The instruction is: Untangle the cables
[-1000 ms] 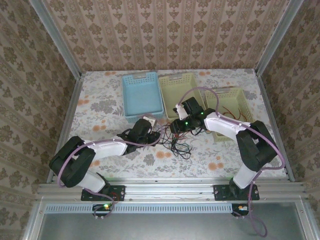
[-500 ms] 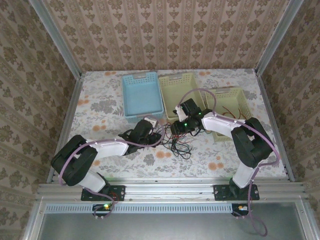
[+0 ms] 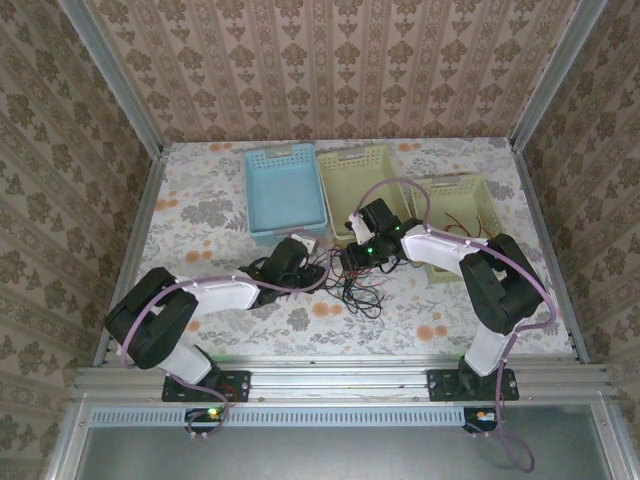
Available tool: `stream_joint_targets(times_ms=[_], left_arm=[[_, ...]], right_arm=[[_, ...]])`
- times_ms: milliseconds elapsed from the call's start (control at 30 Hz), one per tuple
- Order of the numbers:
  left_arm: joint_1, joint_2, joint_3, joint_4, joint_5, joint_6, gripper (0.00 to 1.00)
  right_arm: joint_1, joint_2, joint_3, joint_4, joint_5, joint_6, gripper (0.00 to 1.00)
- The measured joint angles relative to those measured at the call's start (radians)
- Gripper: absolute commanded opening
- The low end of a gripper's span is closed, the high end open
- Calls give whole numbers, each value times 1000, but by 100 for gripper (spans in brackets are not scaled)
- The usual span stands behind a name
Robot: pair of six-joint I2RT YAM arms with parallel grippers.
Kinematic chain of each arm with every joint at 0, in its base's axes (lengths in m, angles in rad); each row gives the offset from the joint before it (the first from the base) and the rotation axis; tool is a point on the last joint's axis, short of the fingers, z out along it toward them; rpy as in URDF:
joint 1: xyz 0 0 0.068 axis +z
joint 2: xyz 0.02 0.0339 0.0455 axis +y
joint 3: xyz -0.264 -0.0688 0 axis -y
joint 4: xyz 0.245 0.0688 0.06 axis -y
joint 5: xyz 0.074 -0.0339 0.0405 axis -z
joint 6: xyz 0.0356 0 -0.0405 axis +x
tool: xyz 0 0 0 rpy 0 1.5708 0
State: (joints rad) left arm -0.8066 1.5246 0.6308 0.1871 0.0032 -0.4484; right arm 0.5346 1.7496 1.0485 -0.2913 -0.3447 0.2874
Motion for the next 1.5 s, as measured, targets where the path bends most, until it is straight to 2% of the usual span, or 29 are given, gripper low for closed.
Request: stream_joint_targets(times_ms=[100,267,433,933,1267,1500], left_arm=[[-5,4,10,0,0,4,45],[-6,13,21,-1,0,11,46],[-10,31,40,-10,0,27,47],[-73,206,200,-34,19,95,48],[-76,258,227,-38,0,105,45],[-76,261,228,-37,-11,106,45]], right_arm=[[4,0,0,-1,0,-1,32],[13,0,0,-5,-4,-13,12],[14,-24,-14,-10,1,-24,5],[-35,-390,-80,-6,25,35,0],[-159,-632,-129,120,111,165,0],[-250,-794,-153,142,238,192,0]])
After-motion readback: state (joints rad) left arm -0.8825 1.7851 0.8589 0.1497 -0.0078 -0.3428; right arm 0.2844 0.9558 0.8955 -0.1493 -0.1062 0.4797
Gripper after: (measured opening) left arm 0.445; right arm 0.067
